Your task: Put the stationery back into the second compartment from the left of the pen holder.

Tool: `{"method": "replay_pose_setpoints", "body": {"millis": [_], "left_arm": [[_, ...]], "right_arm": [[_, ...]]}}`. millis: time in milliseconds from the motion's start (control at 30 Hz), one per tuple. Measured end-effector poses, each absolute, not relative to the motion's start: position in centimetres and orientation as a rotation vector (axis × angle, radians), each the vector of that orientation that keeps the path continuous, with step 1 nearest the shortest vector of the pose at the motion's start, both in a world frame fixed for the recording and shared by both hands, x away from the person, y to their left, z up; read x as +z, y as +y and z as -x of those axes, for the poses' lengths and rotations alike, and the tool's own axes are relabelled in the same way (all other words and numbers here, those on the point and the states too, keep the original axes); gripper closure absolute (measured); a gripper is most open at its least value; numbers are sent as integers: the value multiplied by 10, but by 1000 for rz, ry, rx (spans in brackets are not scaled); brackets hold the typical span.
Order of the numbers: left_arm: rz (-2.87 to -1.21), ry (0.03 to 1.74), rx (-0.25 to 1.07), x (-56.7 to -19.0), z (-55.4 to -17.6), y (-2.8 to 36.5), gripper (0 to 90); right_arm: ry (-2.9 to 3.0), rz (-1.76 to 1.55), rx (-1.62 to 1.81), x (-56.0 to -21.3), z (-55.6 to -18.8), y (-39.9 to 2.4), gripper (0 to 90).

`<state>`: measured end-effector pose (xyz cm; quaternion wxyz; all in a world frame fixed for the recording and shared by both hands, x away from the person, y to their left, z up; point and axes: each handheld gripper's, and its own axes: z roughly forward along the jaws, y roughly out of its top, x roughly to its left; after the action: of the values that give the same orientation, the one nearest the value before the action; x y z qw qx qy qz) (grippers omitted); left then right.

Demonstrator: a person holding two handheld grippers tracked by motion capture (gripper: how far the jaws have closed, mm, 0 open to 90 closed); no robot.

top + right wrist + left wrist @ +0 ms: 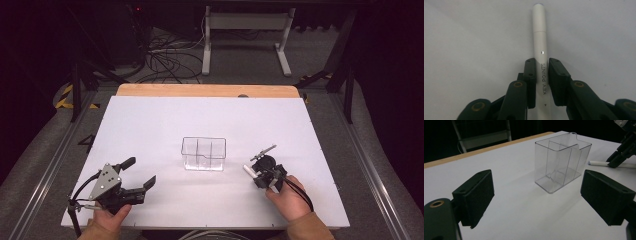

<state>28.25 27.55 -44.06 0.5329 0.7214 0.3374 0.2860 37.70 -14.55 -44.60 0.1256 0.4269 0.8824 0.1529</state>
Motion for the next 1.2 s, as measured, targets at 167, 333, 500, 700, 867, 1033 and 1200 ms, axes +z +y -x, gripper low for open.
{"method": "replay_pose_setpoints", "body": {"millis": [167,333,500,700,867,1033,1200], "left_arm": [[-1721,802,686,-441,-283,275,123],[-1721,803,686,-441,-283,275,123],[-1721,803,685,-441,-283,276,123],[-1721,804,682,-441,-283,275,123],[-1720,805,682,-441,-283,275,123],[-1721,804,684,-441,-283,275,123],[-1719,807,680,-441,-283,275,123]], "right_arm": [[2570,-1239,440,-446,-377,-145,780],[2571,-1224,435,-447,-376,-144,784],[2574,-1209,428,-446,-376,-144,786],[2555,-1192,473,-440,-373,-146,787],[2528,-1180,525,-431,-370,-150,787],[2517,-1173,548,-428,-369,-152,787],[2505,-1151,584,-424,-367,-152,787]]}}
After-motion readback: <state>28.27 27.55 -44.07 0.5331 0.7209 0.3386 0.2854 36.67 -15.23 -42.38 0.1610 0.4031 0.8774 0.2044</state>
